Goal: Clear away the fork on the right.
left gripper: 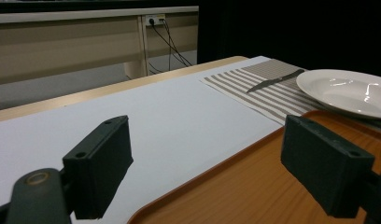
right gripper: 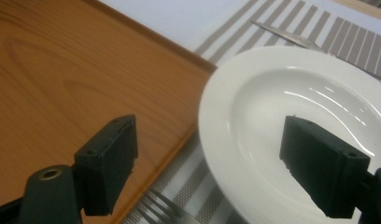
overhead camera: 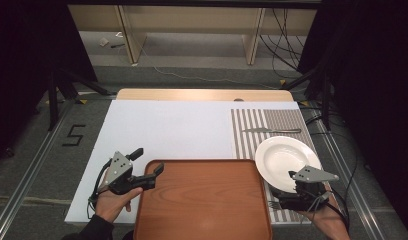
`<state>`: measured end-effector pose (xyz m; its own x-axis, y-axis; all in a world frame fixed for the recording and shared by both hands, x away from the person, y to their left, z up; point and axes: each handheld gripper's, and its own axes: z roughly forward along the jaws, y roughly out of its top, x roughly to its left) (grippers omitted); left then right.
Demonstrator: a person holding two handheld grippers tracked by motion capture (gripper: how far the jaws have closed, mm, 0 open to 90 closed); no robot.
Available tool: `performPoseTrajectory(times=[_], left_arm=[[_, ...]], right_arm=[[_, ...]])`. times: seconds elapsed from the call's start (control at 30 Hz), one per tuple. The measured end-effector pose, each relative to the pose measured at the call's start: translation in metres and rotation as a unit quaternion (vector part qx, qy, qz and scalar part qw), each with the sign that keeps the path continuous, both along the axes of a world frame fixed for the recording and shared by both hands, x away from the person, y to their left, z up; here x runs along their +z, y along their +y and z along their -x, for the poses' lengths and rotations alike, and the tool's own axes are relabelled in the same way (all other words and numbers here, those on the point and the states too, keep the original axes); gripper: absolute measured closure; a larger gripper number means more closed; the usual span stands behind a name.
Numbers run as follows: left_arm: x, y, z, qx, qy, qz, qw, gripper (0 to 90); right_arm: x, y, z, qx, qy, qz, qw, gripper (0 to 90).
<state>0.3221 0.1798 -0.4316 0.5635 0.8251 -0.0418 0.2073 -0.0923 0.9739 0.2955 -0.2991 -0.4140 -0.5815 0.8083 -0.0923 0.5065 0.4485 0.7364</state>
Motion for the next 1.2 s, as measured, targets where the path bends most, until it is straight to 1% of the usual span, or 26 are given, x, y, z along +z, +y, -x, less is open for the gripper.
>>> performPoseTrajectory(times=[0.03, 0.07, 0.1, 0.17, 0.2, 0.23, 0.27, 0.3, 0.33, 0.37, 0.47, 0.57, 0.67, 0.93, 1.07, 1.13, 1.17, 1.2], left_arm=[[0.000, 0.000, 0.000, 0.000, -0.001, 0.000, 1.0000, 16.0], [0.000, 0.000, 0.000, -0.001, -0.001, -0.002, 1.0000, 16.0], [0.000, 0.000, 0.000, -0.002, 0.000, -0.004, 1.0000, 16.0], [0.000, 0.000, 0.001, -0.001, -0.002, -0.001, 1.0000, 16.0], [0.001, 0.001, 0.000, 0.000, -0.003, 0.000, 1.0000, 16.0], [0.001, 0.001, 0.000, 0.000, -0.002, 0.000, 1.0000, 16.0], [0.000, 0.001, 0.000, 0.001, -0.002, -0.001, 1.0000, 16.0], [0.000, 0.001, 0.000, 0.001, -0.001, -0.002, 1.0000, 16.0], [0.000, 0.001, 0.000, 0.001, -0.001, -0.002, 1.0000, 16.0], [0.000, 0.001, 0.000, 0.002, -0.001, 0.000, 1.0000, 16.0], [0.000, 0.001, 0.000, 0.001, -0.002, -0.002, 1.0000, 16.0], [0.000, 0.001, 0.000, 0.002, -0.002, -0.001, 1.0000, 16.0], [0.000, 0.001, 0.000, 0.002, -0.002, -0.002, 1.0000, 16.0], [-0.001, 0.001, 0.000, 0.002, 0.000, 0.000, 1.0000, 16.0], [-0.001, 0.001, -0.001, 0.001, 0.001, -0.003, 1.0000, 16.0], [0.000, 0.001, -0.001, 0.002, 0.000, 0.000, 1.0000, 16.0], [0.000, 0.001, -0.001, 0.003, 0.000, 0.000, 1.0000, 16.0], [-0.001, 0.001, -0.001, 0.002, 0.001, -0.001, 1.0000, 16.0]], right_arm=[[0.000, 0.000, 0.000, 0.000, 0.000, 0.000, 1.0000, 19.9], [0.000, -0.005, 0.001, -0.004, 0.007, 0.006, 0.9999, 19.9], [0.000, -0.005, 0.001, -0.004, 0.007, 0.006, 0.9999, 19.9], [0.000, -0.009, 0.002, -0.006, 0.014, 0.012, 0.9998, 19.9], [0.000, -0.013, 0.002, -0.010, 0.021, 0.017, 0.9996, 19.9], [0.000, -0.013, 0.002, -0.010, 0.021, 0.017, 0.9996, 19.9], [0.000, -0.016, 0.003, -0.009, 0.028, 0.020, 0.9994, 19.9], [0.000, -0.016, 0.003, -0.009, 0.028, 0.020, 0.9994, 19.9], [0.000, -0.018, 0.003, -0.007, 0.035, 0.026, 0.9990, 19.9], [0.000, -0.018, 0.003, -0.007, 0.035, 0.026, 0.9990, 19.9], [-0.001, -0.021, 0.003, -0.005, 0.049, 0.043, 0.9979, 20.0], [-0.001, -0.023, 0.003, -0.006, 0.055, 0.048, 0.9973, 20.1], [-0.002, -0.026, 0.004, -0.005, 0.065, 0.061, 0.9960, 20.0], [-0.004, -0.035, 0.005, -0.005, 0.097, 0.067, 0.9930, 19.2], [-0.006, -0.037, 0.006, -0.011, 0.105, 0.077, 0.9915, 18.0], [-0.007, -0.038, 0.006, -0.013, 0.107, 0.077, 0.9912, 18.0], [-0.008, -0.039, 0.006, -0.012, 0.113, 0.082, 0.9901, 17.7], [-0.008, -0.039, 0.006, -0.012, 0.113, 0.082, 0.9901, 17.7]])
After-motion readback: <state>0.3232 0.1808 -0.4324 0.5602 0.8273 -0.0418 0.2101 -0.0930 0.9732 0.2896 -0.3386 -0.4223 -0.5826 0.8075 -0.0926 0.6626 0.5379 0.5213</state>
